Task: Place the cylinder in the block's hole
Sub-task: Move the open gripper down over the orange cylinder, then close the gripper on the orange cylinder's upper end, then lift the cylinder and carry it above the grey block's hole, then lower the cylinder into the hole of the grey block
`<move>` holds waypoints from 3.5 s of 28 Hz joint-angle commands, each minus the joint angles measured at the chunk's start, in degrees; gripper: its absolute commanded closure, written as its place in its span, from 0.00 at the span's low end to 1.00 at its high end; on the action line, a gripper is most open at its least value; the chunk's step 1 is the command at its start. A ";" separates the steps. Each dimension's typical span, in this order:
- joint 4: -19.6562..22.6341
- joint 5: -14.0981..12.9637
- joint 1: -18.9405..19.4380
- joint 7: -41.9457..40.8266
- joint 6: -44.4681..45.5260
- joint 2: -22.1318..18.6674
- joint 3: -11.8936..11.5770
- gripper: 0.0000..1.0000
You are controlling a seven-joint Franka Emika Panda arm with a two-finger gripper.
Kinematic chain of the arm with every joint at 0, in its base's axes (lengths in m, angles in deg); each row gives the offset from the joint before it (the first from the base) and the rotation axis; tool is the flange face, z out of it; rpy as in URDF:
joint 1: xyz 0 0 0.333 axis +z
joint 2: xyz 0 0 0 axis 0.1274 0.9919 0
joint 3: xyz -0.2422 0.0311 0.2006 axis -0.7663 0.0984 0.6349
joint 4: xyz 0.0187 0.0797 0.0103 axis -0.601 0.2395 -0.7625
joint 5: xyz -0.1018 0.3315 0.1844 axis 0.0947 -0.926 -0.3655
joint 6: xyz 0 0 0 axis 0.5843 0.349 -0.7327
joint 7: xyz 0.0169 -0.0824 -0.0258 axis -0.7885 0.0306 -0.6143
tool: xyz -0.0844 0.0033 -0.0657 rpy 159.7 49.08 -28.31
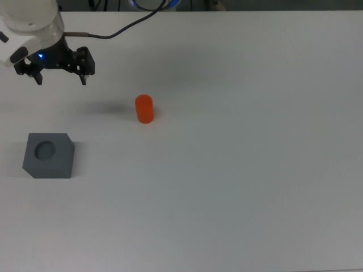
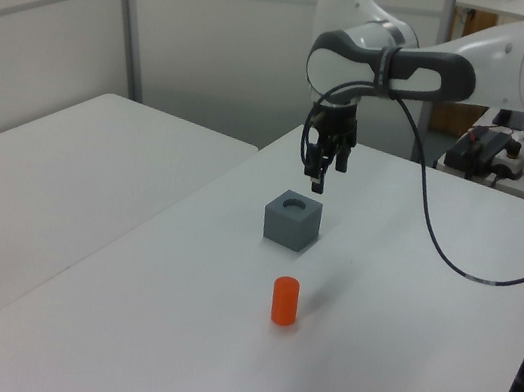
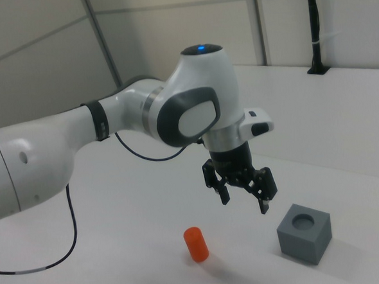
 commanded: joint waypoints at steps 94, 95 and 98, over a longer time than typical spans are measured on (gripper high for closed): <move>-0.88 -9.65 -5.60 3.32 -23.14 6.87 3.91 1.00; -0.88 -9.65 -5.60 3.32 -23.93 7.13 3.39 1.00; -0.88 -9.74 -5.77 2.89 -24.55 7.31 2.15 1.00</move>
